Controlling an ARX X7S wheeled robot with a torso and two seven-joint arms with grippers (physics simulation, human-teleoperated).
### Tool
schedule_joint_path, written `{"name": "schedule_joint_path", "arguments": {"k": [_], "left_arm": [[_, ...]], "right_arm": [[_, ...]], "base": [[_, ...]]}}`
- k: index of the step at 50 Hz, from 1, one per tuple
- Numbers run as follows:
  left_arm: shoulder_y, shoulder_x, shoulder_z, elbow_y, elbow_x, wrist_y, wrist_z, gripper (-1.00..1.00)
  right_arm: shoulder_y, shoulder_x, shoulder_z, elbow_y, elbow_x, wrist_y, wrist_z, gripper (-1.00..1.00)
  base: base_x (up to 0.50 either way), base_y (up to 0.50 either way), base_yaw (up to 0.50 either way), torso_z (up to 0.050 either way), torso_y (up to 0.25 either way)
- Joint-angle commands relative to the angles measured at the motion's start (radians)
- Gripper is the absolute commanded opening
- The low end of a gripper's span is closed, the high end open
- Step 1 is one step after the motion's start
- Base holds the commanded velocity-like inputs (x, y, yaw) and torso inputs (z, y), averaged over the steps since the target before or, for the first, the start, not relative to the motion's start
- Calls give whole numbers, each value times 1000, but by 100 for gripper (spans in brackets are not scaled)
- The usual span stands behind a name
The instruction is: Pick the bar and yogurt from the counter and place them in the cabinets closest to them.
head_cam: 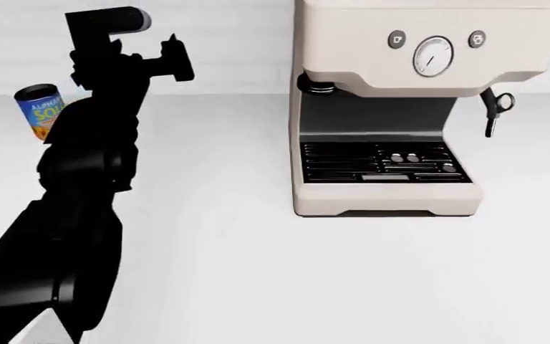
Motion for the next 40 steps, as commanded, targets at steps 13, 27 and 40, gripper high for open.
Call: {"name": "schedule_joint_path", "arguments": {"k": [13,27,40], "left_arm": [[-5,11,-91,-24,77,46,63,100],[-3,13,-94,-25,98,47,58,100],[-4,13,-99,-24,102,44,57,100]], "right_arm": [[181,52,-133,-2,48,46,55,-100],[198,52,-130,-2,58,42,55,-100],[212,65,-90,-2,73,-26,55,-100]], "base": [[501,103,0,0,0],[501,168,0,0,1],[269,0,0,0,0]]}}
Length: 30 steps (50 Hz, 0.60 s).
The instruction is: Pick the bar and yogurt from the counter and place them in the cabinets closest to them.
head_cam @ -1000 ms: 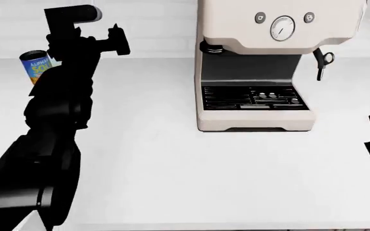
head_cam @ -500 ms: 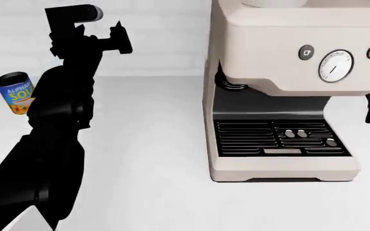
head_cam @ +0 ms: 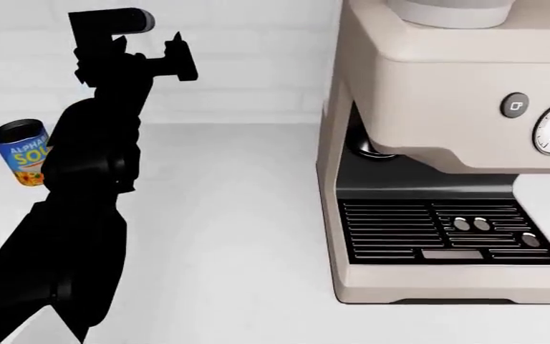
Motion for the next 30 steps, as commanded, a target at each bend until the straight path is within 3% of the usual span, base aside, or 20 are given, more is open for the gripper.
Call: {"name": "schedule_joint_path", "arguments": {"k": [1,5,8,15,18,30], "left_arm": [[0,1,-6,0,6,-2,1,100],[1,1,-7,0,7,-1,-2,100],[0,1,-6,0,9,-4,-3,100],[1,1,-6,0,11,-5,-8,100],[0,1,-3,0,14,-5,-13,100],[-1,1,2,0,14,-25,-19,100]], "right_arm": [[34,32,17,0,10,-79,-1,-100],[128,105,-54,0,21,-206,-1,-100],[279,156,-205,9,15,-294,-4,-100],[683,98,-568,121,-3,-329,-5,-100],[749,35,-625,188,-17,-294,-8,-100],[756,-226,-641,652,-113,85,0,-100]], "base": [[0,0,0,0,0],[0,0,0,0,0],[0,0,0,0,0],[0,0,0,0,0],[0,0,0,0,0],[0,0,0,0,0]]}}
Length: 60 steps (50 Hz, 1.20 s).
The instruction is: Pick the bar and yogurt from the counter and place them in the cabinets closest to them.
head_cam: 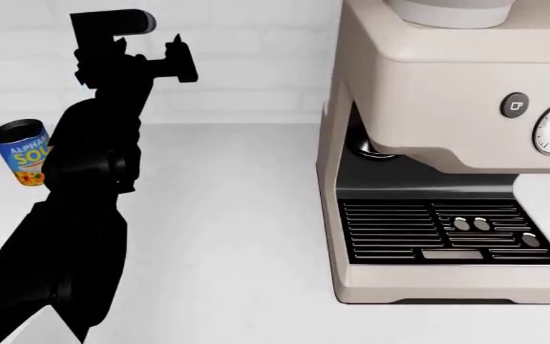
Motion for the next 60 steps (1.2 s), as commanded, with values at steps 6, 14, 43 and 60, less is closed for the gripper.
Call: {"name": "schedule_joint_path", "arguments": {"k": [6,14,43,60], "left_arm": [[-4,0,5,0,1,-27,-7,100],[-3,1,19,0,8,-34,-12,100],[-4,-1,28,0,-1,-47,-18,100],[-2,0,36,0,3,-42,-28,100]], "right_arm": [[110,-356,-62,664,-181,486,0,-100],[110,-580,49,1080,-362,709,0,-100],[110,-747,-63,1734,-1113,792,-665,-100],[49,-718,-86,1711,-1155,778,-746,100]], "base": [[0,0,0,0,0],[0,0,0,0,0],[1,0,0,0,0],[7,0,2,0,0]]}}
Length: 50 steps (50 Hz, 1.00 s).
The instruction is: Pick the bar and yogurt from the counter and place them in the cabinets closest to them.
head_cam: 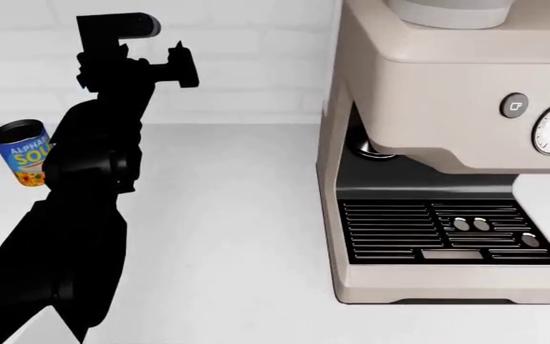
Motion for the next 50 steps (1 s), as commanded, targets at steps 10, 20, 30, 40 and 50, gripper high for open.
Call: {"name": "schedule_joint_path", "arguments": {"k": [10,20,30,40,50], "left_arm": [[2,0,8,0,0,4,-2,100],[2,0,11,0,-1,3,4,100],[2,0,11,0,-2,4,8,100],[1,1,12,0,-2,5,6,100],[2,1,12,0,-3,8,6,100]], "right_arm": [[-47,22,-150,289,-58,-16,-74,100],[-19,21,-165,170,-113,-107,-154,100],[-13,30,-133,108,-115,-153,-182,100],[-1,-29,72,-58,-404,-72,-307,100],[0,-116,247,-194,-662,11,-468,100]], "base": [[7,0,2,0,0],[8,0,2,0,0],[4,0,2,0,0],[0,0,0,0,0],[0,0,0,0,0]]}}
